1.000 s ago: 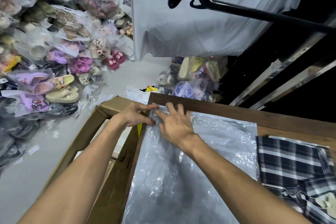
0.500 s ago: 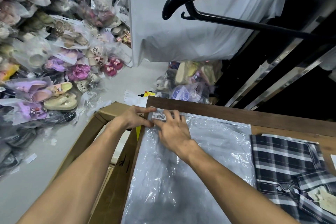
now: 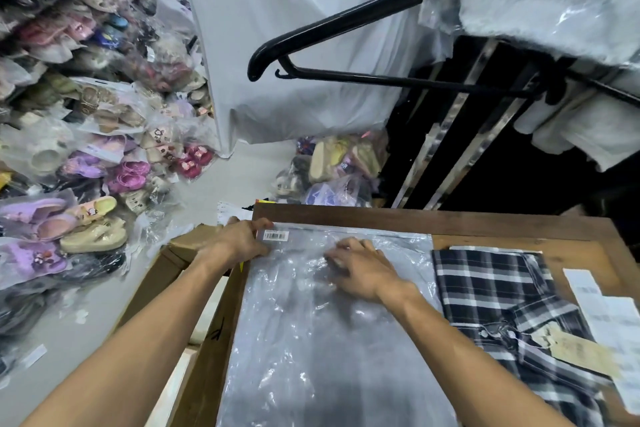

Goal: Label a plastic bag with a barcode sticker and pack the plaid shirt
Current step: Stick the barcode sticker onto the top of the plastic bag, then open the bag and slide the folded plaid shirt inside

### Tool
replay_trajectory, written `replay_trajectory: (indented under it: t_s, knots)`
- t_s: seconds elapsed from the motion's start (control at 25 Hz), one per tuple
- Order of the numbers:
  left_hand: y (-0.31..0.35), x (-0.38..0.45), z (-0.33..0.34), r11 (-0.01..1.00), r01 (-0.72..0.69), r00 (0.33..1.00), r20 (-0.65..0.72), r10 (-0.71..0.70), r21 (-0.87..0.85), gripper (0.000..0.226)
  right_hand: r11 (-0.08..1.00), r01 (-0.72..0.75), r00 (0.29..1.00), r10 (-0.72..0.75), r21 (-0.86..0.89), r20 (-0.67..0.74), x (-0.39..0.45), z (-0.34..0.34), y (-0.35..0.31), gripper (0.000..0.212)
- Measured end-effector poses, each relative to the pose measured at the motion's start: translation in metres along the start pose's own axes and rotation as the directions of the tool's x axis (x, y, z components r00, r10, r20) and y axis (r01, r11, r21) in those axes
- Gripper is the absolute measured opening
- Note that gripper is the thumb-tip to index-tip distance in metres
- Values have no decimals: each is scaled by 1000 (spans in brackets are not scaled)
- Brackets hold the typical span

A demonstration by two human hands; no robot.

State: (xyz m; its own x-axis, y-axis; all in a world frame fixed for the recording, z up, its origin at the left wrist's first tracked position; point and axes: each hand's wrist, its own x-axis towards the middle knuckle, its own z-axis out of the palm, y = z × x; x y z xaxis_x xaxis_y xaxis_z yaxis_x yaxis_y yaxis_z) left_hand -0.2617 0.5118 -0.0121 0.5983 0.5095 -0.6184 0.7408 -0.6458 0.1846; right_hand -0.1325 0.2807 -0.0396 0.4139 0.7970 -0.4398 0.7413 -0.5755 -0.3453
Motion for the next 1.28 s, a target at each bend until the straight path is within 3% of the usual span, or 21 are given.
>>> replay_trajectory:
  t_s: [0.12,0.24,0.4,0.56,0.68,0.8,0.92,1.28]
  knots:
    - [30,-5,11,981,67,984,-174,-35,182,48,1000,-24,1000,24,19,-20,-55,5,43,49]
    - [70,-12,34,987,35,958,-287,13,159,46,997,24,997,-29,-74,-73,-85,18,60,48]
    - [142,-51,86,996,-87,988,-125,90,31,50,992,59,991,-72,-107,-116,-94,31,66,49]
    - [195,-76,128,997,17,998,-63,-12,70,54,993,107,976,-95,52,-194,-115,19,90,33]
    - [217,-89,140,992,64,997,-40,-60,104,77,991,120,960,-103,53,-259,-152,5,138,32]
    - [223,-93,154,990,73,997,-22,-71,117,99,995,97,975,-92,14,-200,-180,-10,186,52]
    - [212,-98,158,985,31,1000,-1,-31,169,100,998,61,995,-61,-2,-78,-197,-10,214,76]
    - [173,-119,161,892,-249,969,108,224,377,105,1000,5,999,-4,30,-37,-215,17,226,91]
